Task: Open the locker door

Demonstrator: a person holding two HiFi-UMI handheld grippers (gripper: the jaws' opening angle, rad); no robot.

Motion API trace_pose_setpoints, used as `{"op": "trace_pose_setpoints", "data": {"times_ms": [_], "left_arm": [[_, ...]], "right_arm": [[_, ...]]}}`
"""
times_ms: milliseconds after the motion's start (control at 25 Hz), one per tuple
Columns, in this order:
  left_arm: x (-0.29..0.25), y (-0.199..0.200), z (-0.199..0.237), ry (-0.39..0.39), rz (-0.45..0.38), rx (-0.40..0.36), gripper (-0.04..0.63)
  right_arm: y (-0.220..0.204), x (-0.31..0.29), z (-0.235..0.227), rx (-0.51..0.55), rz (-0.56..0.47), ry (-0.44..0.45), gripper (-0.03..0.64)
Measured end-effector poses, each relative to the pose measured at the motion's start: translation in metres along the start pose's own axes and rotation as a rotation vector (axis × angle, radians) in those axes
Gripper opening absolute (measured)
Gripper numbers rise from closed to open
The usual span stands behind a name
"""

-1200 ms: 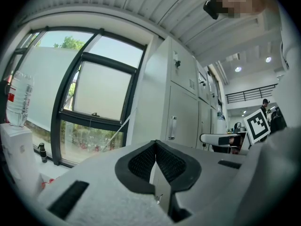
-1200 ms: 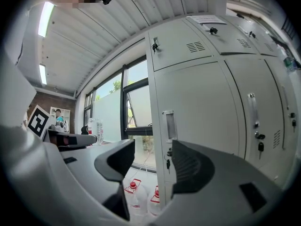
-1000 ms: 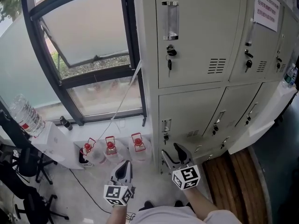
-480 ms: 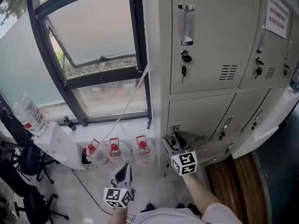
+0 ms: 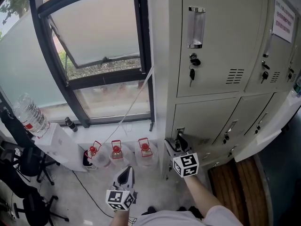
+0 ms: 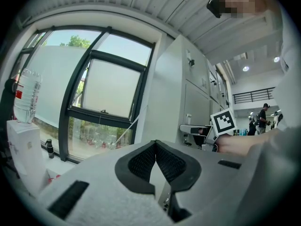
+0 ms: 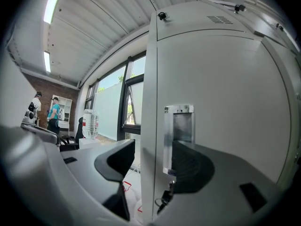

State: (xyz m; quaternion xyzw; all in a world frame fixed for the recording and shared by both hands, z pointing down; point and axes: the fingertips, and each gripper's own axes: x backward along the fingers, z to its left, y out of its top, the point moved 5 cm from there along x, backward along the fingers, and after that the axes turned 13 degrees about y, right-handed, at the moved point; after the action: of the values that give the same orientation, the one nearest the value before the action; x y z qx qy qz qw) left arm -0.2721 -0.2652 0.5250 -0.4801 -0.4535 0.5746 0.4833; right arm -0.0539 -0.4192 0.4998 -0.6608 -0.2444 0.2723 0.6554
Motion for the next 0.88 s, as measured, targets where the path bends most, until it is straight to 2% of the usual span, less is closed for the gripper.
{"op": "trace_pose_setpoints", "data": {"times_ms": [560,880], "left_arm": [[-0.001,0.002,-0.003,-0.068,0.000,0.011,0.005],[0.005,0.003,-0.007,-0.108,-0.001,0.010,0.005]], "right_arm": [[0.000,0.014,0.007,-0.026,0.006,-0.075,0.212],[-0.001,0.038,0.013,-0.038,0.009,-0.154,0.128]]}}
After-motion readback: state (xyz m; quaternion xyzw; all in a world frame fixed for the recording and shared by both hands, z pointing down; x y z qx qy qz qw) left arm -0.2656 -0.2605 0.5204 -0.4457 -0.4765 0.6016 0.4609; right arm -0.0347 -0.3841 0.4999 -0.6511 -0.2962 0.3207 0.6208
